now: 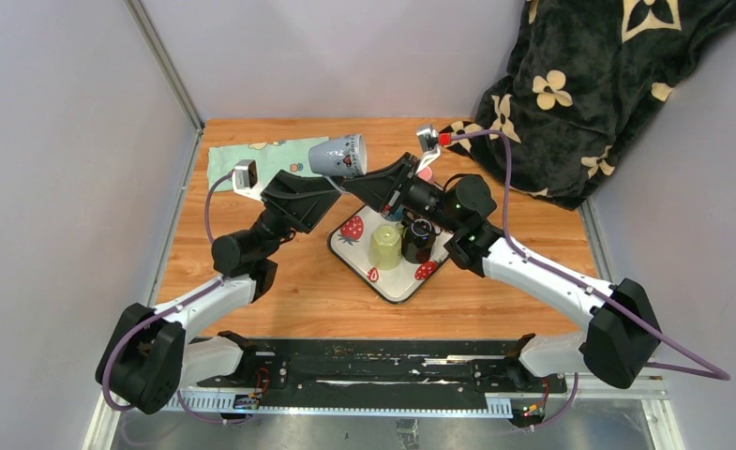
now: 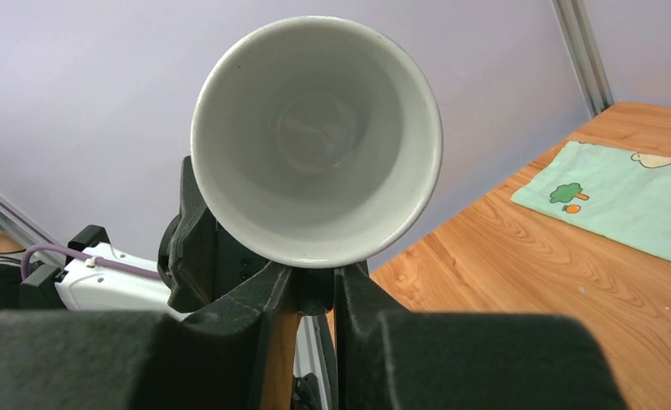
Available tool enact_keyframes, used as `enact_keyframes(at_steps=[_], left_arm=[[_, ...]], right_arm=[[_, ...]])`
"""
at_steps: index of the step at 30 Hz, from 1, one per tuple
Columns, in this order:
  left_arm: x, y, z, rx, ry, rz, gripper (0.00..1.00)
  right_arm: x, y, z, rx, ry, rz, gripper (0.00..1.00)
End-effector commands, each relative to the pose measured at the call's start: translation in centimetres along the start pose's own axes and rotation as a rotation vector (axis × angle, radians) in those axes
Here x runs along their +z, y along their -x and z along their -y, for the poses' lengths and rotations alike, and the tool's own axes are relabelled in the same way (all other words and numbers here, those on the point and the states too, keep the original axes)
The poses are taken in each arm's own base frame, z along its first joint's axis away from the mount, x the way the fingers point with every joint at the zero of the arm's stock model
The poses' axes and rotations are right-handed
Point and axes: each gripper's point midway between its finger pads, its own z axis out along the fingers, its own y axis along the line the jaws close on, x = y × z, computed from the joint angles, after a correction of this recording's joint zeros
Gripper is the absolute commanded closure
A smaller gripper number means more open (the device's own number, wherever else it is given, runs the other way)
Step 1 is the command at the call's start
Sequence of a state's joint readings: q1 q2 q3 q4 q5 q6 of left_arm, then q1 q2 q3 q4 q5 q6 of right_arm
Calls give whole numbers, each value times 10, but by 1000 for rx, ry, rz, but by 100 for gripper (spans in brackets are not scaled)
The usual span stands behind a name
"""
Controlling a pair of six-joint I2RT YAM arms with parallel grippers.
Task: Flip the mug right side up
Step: Place the cup at the corner of the board.
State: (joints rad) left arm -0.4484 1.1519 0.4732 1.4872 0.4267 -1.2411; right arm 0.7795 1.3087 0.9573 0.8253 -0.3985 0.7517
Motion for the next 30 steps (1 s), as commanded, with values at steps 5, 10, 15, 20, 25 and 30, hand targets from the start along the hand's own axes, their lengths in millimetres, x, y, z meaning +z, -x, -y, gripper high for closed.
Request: enact_keyframes(at_steps=[5, 10, 15, 20, 25, 30], left_arm=[[8, -9, 5, 67, -21, -108, 25], [6, -8, -8, 74, 35, -131, 20], [1, -9, -23, 66, 92, -166, 15], [-8, -3, -42, 65, 164, -194, 1], [-18, 1, -60, 64, 257, -253, 0], [-33, 7, -86, 132, 424, -307, 0]], right_arm=[[-9, 44, -32, -92, 40, 110, 100], [-19, 58, -32, -128, 8, 134, 100], [-30, 77, -28, -151, -30, 162, 100], [-47, 91, -17, -228, -145, 155, 100], [-79, 98, 6, -372, -342, 101, 100], [-129, 108, 41, -482, -631, 72, 100]])
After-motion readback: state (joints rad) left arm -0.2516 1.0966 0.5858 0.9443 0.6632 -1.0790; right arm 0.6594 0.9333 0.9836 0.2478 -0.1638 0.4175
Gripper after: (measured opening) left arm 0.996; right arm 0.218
